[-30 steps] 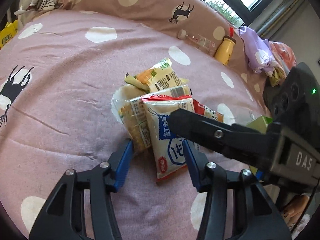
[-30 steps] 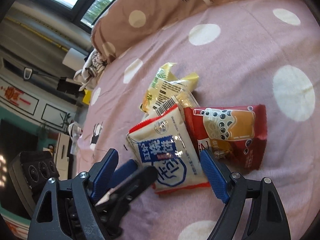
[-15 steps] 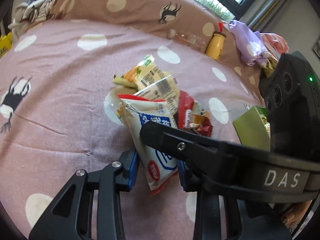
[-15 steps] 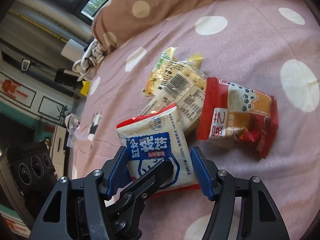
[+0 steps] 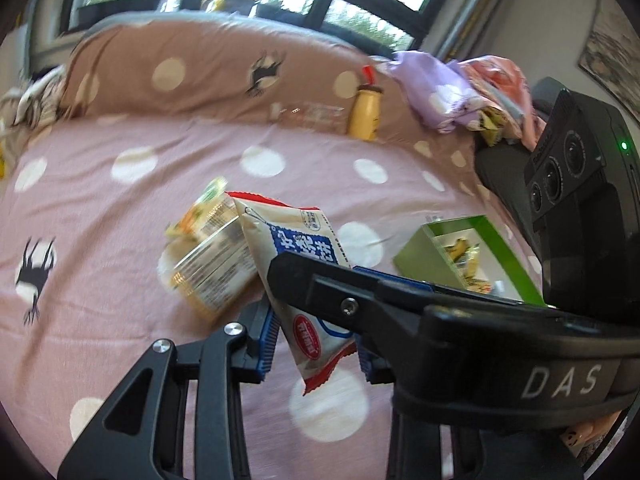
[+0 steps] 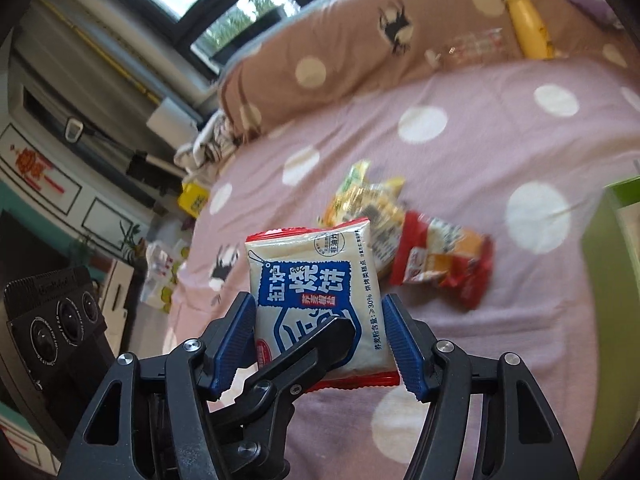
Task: Organize snacks
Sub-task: 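Carry the white-and-blue bread pack into the box and open the right gripper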
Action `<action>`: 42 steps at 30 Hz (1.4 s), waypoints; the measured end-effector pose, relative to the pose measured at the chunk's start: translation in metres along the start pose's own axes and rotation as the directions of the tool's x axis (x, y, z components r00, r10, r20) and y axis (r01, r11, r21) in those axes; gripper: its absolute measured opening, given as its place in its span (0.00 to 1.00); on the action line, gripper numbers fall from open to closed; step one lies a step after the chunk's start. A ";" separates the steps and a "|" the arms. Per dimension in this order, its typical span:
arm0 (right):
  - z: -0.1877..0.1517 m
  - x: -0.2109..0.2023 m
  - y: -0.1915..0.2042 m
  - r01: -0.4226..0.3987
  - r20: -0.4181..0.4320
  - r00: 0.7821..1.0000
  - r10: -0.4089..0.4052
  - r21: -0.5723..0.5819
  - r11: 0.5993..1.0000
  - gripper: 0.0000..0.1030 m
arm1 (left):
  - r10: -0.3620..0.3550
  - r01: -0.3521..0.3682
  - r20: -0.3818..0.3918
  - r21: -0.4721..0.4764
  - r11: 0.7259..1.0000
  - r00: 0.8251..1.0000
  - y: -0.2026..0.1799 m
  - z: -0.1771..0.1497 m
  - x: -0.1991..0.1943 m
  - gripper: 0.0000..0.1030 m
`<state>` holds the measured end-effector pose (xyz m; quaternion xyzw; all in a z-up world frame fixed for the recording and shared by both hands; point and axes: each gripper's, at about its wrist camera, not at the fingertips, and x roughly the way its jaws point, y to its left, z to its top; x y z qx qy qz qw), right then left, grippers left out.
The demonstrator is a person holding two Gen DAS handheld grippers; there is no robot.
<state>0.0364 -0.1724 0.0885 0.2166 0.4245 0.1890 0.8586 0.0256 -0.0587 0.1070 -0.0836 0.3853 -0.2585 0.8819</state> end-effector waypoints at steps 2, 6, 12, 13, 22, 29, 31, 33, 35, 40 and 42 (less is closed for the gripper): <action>0.003 -0.016 -0.006 0.007 0.033 0.999 -0.008 0.015 1.000 0.65 | -0.024 0.024 0.007 0.026 0.999 1.000 -0.016 0.006 0.001 0.30; 0.008 -0.050 -0.021 0.040 0.095 0.995 -0.044 0.049 0.998 0.65 | -0.064 0.063 0.010 0.090 0.994 0.998 -0.049 0.015 0.007 0.30; 0.009 -0.097 -0.049 0.067 0.186 0.979 -0.088 0.118 0.991 0.66 | -0.129 0.129 -0.010 0.178 0.976 0.992 -0.096 0.025 0.020 0.30; 0.009 -0.104 -0.054 0.073 0.197 0.975 -0.099 0.135 0.988 0.66 | -0.139 0.140 -0.018 0.189 0.972 0.990 -0.103 0.026 0.023 0.30; 0.002 -0.144 -0.103 0.146 0.234 0.948 -0.216 0.282 0.948 0.66 | -0.243 0.264 -0.114 0.238 0.935 0.963 -0.153 0.025 0.059 0.30; -0.004 -0.153 -0.136 0.195 0.202 0.937 -0.285 0.376 0.906 0.66 | -0.283 0.324 -0.199 0.223 0.919 0.938 -0.173 0.020 0.086 0.30; -0.006 -0.153 -0.144 0.209 0.183 0.937 -0.299 0.392 0.896 0.66 | -0.284 0.331 -0.224 0.209 0.920 0.932 -0.176 0.017 0.095 0.30; -0.007 -0.151 -0.151 0.226 0.159 0.937 -0.312 0.407 0.885 0.66 | -0.285 0.335 -0.244 0.196 0.922 0.927 -0.177 0.013 0.100 0.30; -0.008 -0.147 -0.158 0.246 0.131 0.936 -0.328 0.423 0.872 0.66 | -0.282 0.334 -0.265 0.178 0.926 0.922 -0.177 0.010 0.108 0.31; -0.009 -0.135 -0.169 0.292 0.066 0.933 -0.355 0.442 0.848 0.66 | -0.258 0.315 -0.306 0.153 0.937 0.916 -0.176 0.002 0.123 0.34; -0.009 -0.132 -0.172 0.299 0.053 0.932 -0.359 0.446 0.843 0.66 | -0.260 0.315 -0.311 0.142 0.938 0.914 -0.175 0.001 0.125 0.34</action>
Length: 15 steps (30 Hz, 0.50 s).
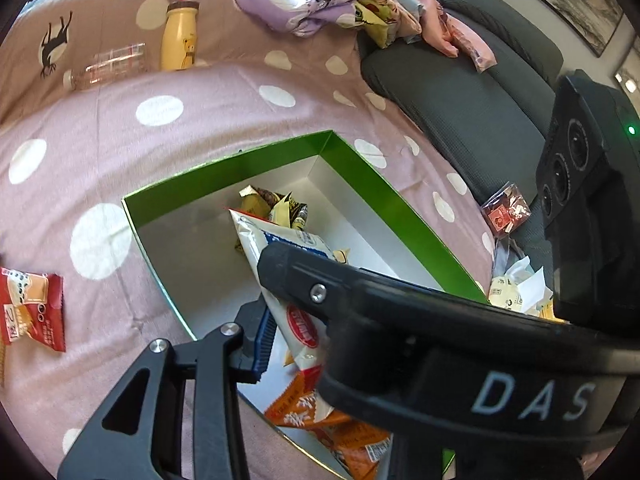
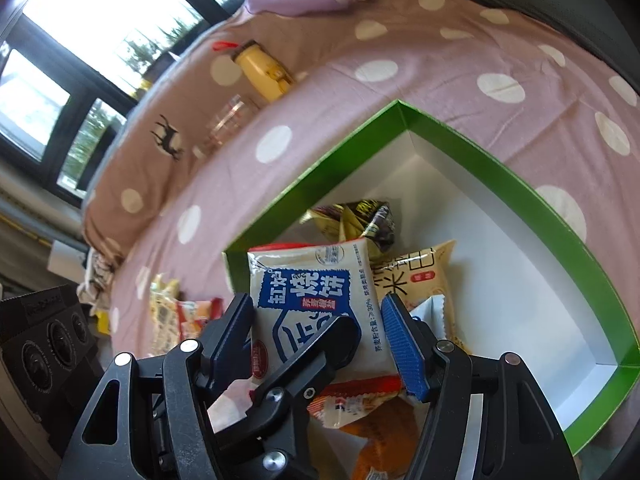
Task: Organize snacks
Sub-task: 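Carry the white-and-blue bread pack into the box and open the right gripper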
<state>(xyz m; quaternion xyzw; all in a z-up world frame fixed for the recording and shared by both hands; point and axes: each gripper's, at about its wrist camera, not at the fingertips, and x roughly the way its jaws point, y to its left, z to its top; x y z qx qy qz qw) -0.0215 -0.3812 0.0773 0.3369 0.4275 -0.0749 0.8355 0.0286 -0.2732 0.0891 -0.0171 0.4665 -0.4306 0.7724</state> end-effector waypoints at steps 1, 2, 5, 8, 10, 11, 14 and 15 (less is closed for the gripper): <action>0.000 0.001 -0.001 0.001 -0.003 1.000 -0.001 0.001 1.000 0.66 | 0.000 0.000 -0.002 -0.002 1.000 1.000 0.000 0.000 0.001 0.34; 0.000 0.002 -0.002 0.003 -0.004 1.000 -0.003 0.003 1.000 0.66 | 0.001 -0.001 -0.006 -0.004 1.000 1.000 0.000 -0.001 0.002 0.34; 0.001 0.006 -0.004 0.013 -0.013 1.000 -0.013 0.006 1.000 0.66 | 0.012 -0.013 -0.034 -0.020 1.000 0.999 0.001 -0.002 0.007 0.34; 0.000 0.016 -0.008 0.044 -0.039 0.998 -0.044 0.012 0.999 0.66 | 0.040 -0.042 -0.051 -0.025 0.999 0.998 0.002 -0.004 0.013 0.34; 0.000 0.020 -0.011 0.053 -0.046 0.998 -0.052 0.021 0.998 0.66 | 0.044 -0.045 -0.048 -0.021 0.999 0.998 0.002 -0.005 0.013 0.36; 0.000 0.020 -0.013 0.058 -0.044 0.997 -0.056 0.025 0.998 0.66 | 0.045 -0.046 -0.048 -0.021 0.999 0.998 0.001 -0.005 0.012 0.36; 0.000 0.023 -0.016 0.129 -0.040 0.991 -0.127 0.029 0.991 0.66 | 0.091 -0.090 -0.045 0.021 0.996 0.995 -0.003 -0.006 0.013 0.36; 0.000 0.025 -0.018 0.153 -0.049 0.987 -0.151 0.035 0.988 0.66 | 0.107 -0.106 -0.039 0.038 0.994 0.993 -0.004 -0.007 0.013 0.37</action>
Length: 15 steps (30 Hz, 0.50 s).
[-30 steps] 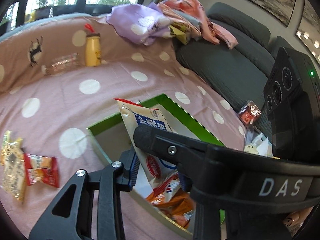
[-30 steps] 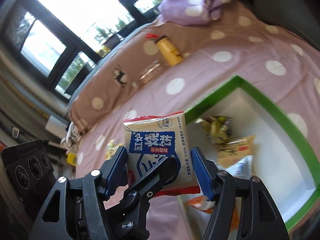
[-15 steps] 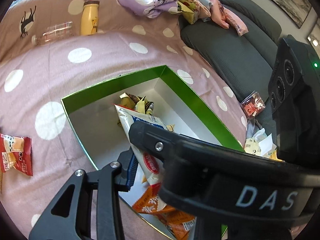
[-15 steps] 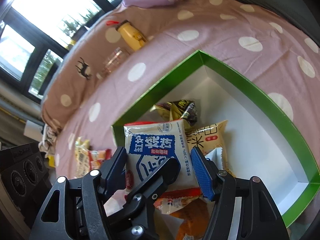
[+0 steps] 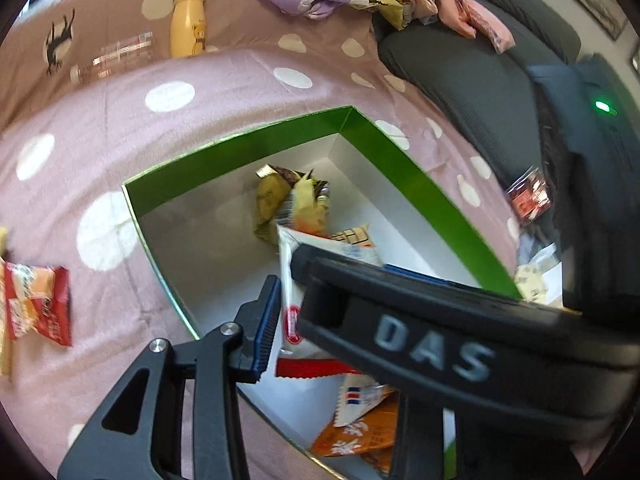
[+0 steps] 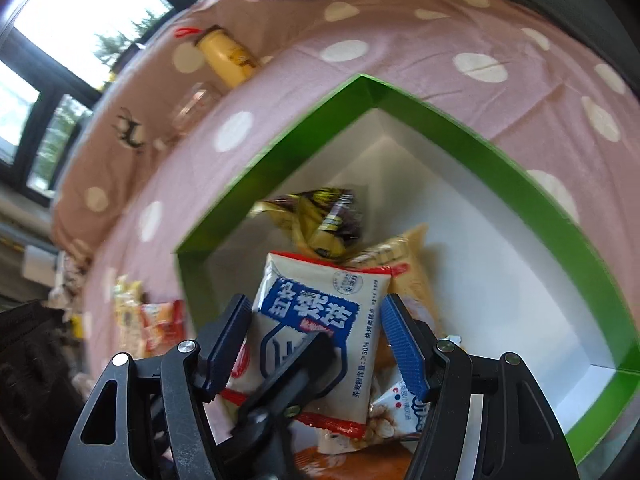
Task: Organize snacks
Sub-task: 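Carry the white-and-blue bread pack into the box and open the right gripper, then return the right gripper to the pile and grasp the red candy pack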
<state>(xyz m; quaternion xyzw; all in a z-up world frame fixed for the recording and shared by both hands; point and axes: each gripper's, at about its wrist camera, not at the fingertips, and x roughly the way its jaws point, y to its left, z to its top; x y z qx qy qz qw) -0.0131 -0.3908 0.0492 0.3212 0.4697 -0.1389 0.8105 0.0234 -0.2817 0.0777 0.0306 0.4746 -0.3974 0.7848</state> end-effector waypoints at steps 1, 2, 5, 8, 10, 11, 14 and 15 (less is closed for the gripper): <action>0.000 0.002 -0.002 0.004 -0.011 1.000 -0.004 0.008 1.000 0.66 | 0.008 -0.008 0.005 0.007 1.000 1.000 0.000 -0.001 -0.001 0.39; 0.000 0.004 -0.005 -0.001 -0.020 1.000 0.002 0.014 1.000 0.66 | 0.009 -0.009 0.010 0.007 1.000 1.000 0.001 -0.001 -0.003 0.40; -0.001 0.000 -0.006 0.003 -0.008 1.000 -0.003 0.028 1.000 0.66 | 0.004 -0.004 0.022 -0.007 1.000 1.000 0.007 -0.002 -0.010 0.51; -0.001 -0.001 -0.006 0.019 -0.002 1.000 -0.019 0.033 0.999 0.69 | -0.017 0.018 0.031 -0.018 1.000 0.999 0.011 -0.002 -0.018 0.52; -0.002 -0.002 -0.004 0.003 -0.006 1.000 -0.002 0.028 1.000 0.70 | -0.003 0.003 0.047 -0.013 1.000 0.999 0.012 -0.004 -0.025 0.57; -0.002 -0.003 -0.002 0.002 -0.002 1.000 -0.002 0.023 1.000 0.70 | -0.004 0.004 0.062 -0.006 1.000 0.998 0.012 -0.006 -0.030 0.58; -0.002 -0.007 0.007 -0.007 0.017 1.000 0.007 0.002 1.000 0.72 | 0.009 -0.008 0.097 -0.008 1.000 0.995 0.016 -0.011 -0.046 0.66; -0.002 -0.009 0.009 -0.010 0.024 1.000 0.010 -0.005 1.000 0.72 | 0.021 -0.020 0.116 -0.012 1.000 0.993 0.018 -0.014 -0.053 0.69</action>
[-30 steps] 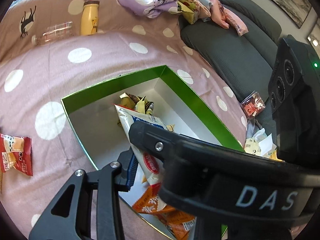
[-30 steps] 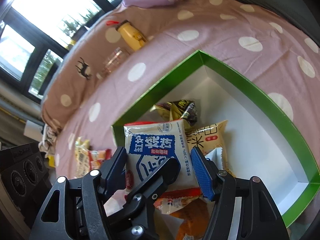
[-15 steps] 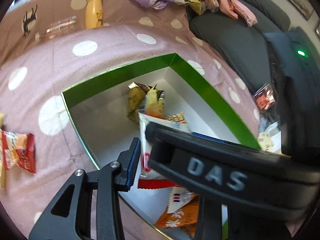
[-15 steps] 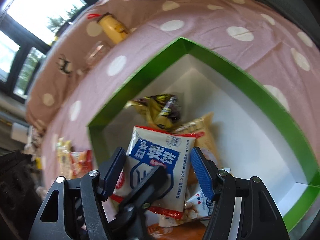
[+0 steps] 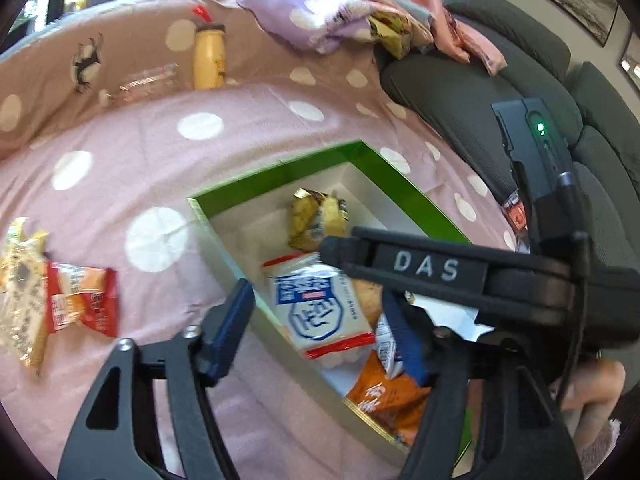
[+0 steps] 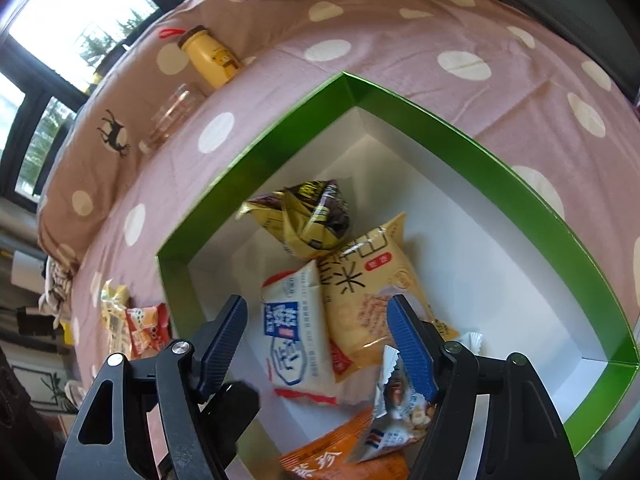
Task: Organize snacks
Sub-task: 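Return the right gripper to the pile and grasp the red candy pack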
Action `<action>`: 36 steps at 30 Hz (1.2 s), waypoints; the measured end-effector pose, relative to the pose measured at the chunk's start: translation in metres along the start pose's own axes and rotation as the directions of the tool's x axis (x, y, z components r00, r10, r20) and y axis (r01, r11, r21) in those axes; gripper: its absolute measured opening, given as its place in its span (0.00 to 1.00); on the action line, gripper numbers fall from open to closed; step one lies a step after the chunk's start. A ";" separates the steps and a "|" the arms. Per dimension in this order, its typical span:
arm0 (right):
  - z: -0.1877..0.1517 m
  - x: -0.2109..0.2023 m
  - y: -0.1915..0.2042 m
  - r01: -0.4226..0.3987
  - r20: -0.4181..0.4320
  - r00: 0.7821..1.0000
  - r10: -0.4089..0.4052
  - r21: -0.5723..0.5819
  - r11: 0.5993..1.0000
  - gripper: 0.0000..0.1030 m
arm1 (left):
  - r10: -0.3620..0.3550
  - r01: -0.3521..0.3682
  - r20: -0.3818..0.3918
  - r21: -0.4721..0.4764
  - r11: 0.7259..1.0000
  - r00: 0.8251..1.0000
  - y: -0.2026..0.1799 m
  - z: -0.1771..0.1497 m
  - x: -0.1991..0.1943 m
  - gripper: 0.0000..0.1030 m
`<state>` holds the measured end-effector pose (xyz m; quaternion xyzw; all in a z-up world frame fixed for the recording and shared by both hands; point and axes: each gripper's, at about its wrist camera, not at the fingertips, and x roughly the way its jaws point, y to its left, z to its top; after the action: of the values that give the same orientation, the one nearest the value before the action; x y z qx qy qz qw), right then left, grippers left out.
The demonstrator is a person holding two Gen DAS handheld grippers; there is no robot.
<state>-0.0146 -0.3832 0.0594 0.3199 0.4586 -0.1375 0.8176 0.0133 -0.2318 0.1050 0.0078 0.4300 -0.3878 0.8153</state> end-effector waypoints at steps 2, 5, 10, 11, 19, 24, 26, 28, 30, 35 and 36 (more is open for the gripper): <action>-0.001 -0.004 0.004 -0.002 0.017 1.000 0.003 -0.008 1.000 0.72 | 0.017 -0.017 0.033 -0.001 1.000 0.999 0.007 -0.004 -0.013 0.70; -0.002 -0.011 0.011 -0.001 0.053 0.999 0.003 -0.028 1.000 0.72 | 0.040 -0.037 0.078 -0.042 0.998 0.996 0.027 -0.011 -0.034 0.71; -0.005 -0.023 0.031 -0.043 0.126 0.991 0.053 -0.080 0.996 0.81 | 0.132 -0.117 0.107 -0.133 0.984 0.985 0.077 -0.035 -0.067 0.85; -0.006 -0.025 0.035 -0.052 0.139 0.988 0.065 -0.094 0.994 0.82 | 0.168 -0.151 0.104 -0.151 0.977 0.980 0.088 -0.041 -0.073 0.85; -0.021 -0.028 0.092 -0.157 0.189 0.961 0.203 -0.233 0.960 0.84 | 0.364 -0.310 0.056 -0.418 0.854 0.930 0.192 -0.097 -0.102 0.85; -0.043 0.004 0.142 -0.248 0.029 0.962 0.271 -0.318 0.915 0.85 | 0.447 -0.399 -0.013 -0.474 0.785 0.895 0.216 -0.103 -0.104 0.85; -0.049 0.026 0.161 -0.274 -0.041 0.961 0.275 -0.311 0.910 0.85 | 0.417 -0.371 -0.016 -0.490 0.789 0.909 0.218 -0.103 -0.105 0.85; -0.054 0.049 0.174 -0.290 -0.105 0.957 0.271 -0.287 0.913 0.85 | 0.415 -0.369 -0.014 -0.488 0.791 0.910 0.216 -0.104 -0.107 0.85; -0.058 0.073 0.183 -0.274 -0.155 0.958 0.239 -0.268 0.924 0.85 | 0.445 -0.397 -0.014 -0.476 0.785 0.896 0.215 -0.102 -0.109 0.85; -0.057 0.121 0.198 -0.163 -0.191 0.976 0.107 -0.306 0.938 0.85 | 0.451 -0.395 -0.008 -0.494 0.775 0.893 0.224 -0.104 -0.116 0.85; -0.056 0.126 0.198 -0.158 -0.186 0.977 0.105 -0.299 0.941 0.85 | 0.451 -0.394 -0.008 -0.498 0.772 0.893 0.225 -0.104 -0.116 0.85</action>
<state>0.1192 -0.1880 0.0120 0.2273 0.5190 0.0191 0.8238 0.0464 0.0338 0.0496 -0.1226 0.4541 -0.0735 0.8794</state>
